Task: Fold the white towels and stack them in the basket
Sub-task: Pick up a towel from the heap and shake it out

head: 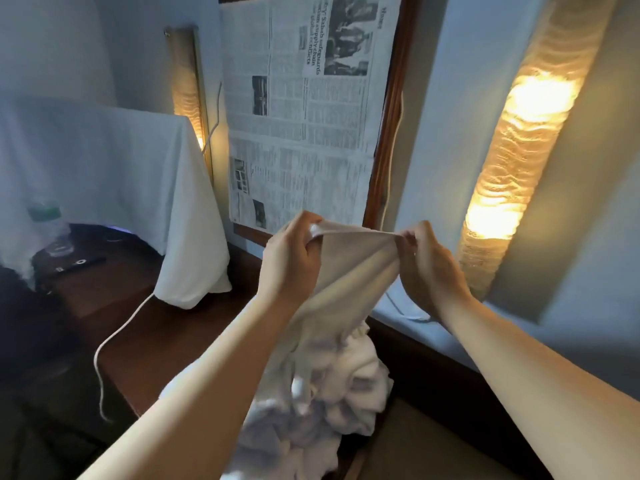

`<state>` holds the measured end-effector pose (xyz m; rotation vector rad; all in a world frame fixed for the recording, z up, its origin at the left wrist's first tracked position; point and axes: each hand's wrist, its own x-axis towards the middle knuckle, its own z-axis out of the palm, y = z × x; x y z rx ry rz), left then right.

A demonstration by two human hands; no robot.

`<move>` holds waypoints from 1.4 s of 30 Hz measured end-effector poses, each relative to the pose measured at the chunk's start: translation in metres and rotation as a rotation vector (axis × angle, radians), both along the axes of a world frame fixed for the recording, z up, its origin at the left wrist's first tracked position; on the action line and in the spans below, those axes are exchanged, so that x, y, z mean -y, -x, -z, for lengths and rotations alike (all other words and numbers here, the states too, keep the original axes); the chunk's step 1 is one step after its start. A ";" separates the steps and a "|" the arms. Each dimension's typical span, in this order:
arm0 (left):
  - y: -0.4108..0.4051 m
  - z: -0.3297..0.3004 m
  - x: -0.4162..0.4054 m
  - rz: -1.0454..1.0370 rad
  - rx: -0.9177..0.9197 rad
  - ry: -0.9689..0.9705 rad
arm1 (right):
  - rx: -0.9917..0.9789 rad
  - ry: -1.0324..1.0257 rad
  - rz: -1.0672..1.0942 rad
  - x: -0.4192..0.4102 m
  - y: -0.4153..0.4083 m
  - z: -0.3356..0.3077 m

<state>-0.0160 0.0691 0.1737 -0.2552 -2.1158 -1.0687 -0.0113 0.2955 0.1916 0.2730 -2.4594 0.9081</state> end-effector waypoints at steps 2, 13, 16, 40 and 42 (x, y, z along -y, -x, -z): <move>-0.012 -0.034 -0.023 0.068 -0.062 0.050 | -0.012 0.148 0.017 -0.024 -0.018 -0.018; -0.086 -0.163 -0.167 0.307 -0.222 -0.097 | 0.033 0.436 0.038 -0.149 -0.141 -0.110; -0.105 -0.179 -0.189 0.342 -0.221 -0.155 | 0.075 0.405 0.014 -0.174 -0.176 -0.129; -0.224 -0.051 -0.236 1.196 0.742 -0.386 | -0.249 0.215 0.322 -0.169 -0.296 -0.183; -0.231 -0.024 -0.233 1.215 0.767 -0.372 | -0.264 0.212 0.367 -0.170 -0.304 -0.176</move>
